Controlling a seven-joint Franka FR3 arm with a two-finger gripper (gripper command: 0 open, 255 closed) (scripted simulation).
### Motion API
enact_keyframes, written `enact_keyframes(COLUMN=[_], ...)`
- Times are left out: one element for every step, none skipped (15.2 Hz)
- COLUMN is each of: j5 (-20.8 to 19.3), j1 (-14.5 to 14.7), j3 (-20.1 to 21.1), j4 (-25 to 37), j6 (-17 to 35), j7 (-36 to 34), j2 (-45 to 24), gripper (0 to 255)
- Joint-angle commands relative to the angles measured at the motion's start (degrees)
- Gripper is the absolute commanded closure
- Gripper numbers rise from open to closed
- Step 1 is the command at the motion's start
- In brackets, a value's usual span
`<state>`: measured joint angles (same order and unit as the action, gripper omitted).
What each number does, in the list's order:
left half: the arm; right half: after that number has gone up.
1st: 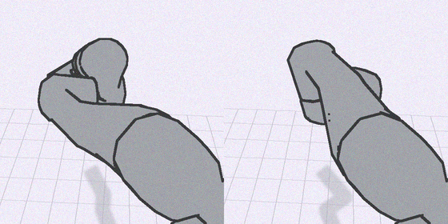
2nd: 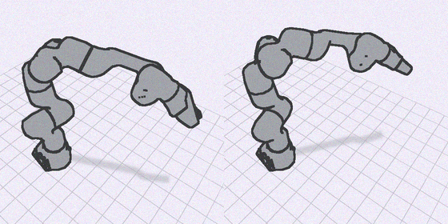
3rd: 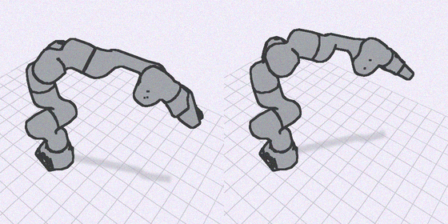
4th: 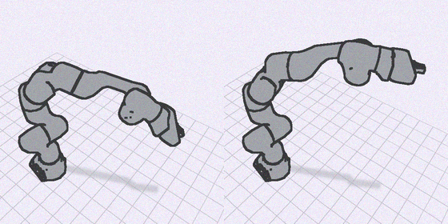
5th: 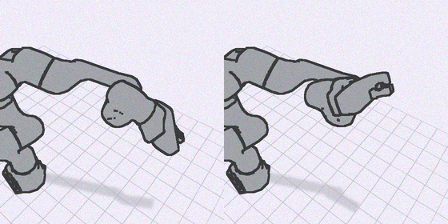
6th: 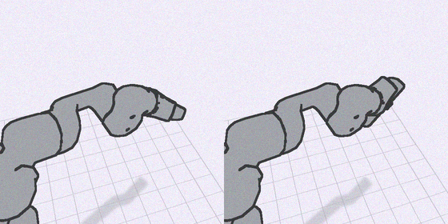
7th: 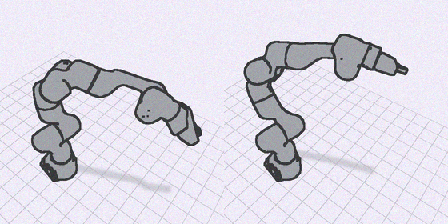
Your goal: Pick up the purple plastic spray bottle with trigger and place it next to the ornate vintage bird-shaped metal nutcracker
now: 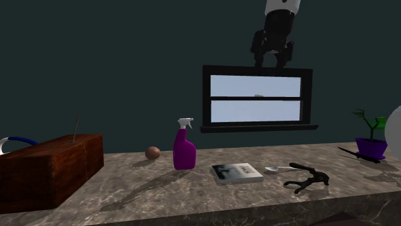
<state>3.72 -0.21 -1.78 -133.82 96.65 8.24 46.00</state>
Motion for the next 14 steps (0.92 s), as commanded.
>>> enact_keyframes(j5=[0.00, 0.06, 0.16, 0.31, 0.53, 0.79, 1.16, 1.60, 2.12, 2.74, 3.49, 4.35, 5.35, 6.47], j1=[0.00, 0.61, 1.26, 1.93, 2.64, 3.42, 4.21, 5.05, 5.94, 6.90, 7.88, 8.92, 10.00, 11.14], j3=[0.00, -1.00, -2.01, -3.02, -4.04, -5.09, -6.11, -7.15, -8.19, -9.26, -10.30, -11.36, -12.40, -13.46], j4=[0.00, -1.08, -2.03, -2.85, -3.56, -4.13, -4.58, -4.90, -5.10, -5.17, -5.12, -4.95, -4.65, -4.24], j6=[0.00, 2.31, 4.61, 6.89, 9.14, 11.35, 13.53, 15.65, 17.72, 19.71, 21.63, 23.46, 25.20, 26.82], j7=[0.00, 2.32, 4.64, 6.99, 9.36, 11.75, 14.20, 16.68, 19.21, 21.78, 24.43, 27.13, 29.91, 32.76], j2=[0.00, -0.86, -1.84, -2.95, -4.18, -5.53, -6.98, -8.54, -10.20, -11.94, -13.77, -15.67, -17.65, -19.68], gripper=[0, 0, 0, 0, 0, 0, 0, 0, 0, 0, 0, 0, 0, 0])
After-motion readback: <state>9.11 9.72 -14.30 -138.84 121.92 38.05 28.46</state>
